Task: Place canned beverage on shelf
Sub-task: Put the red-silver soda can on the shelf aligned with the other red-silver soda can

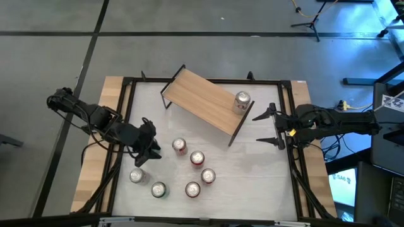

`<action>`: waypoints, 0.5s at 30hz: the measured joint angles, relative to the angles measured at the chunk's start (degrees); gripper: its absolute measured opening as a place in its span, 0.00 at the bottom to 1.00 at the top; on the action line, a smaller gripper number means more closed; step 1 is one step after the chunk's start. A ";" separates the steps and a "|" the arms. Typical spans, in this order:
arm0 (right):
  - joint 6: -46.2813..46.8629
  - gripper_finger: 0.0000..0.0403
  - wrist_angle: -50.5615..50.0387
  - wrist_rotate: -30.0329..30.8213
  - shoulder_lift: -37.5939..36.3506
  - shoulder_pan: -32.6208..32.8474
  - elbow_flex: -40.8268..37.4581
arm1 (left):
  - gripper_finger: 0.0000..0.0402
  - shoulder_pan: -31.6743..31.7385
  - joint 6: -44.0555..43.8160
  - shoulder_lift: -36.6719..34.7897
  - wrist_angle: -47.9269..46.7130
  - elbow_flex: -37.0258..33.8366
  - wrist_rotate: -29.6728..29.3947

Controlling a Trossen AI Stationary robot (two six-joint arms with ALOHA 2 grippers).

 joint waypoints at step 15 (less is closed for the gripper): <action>0.00 0.97 -0.01 0.00 0.00 0.00 0.00 | 0.80 -0.15 -4.28 0.02 -0.87 0.00 1.97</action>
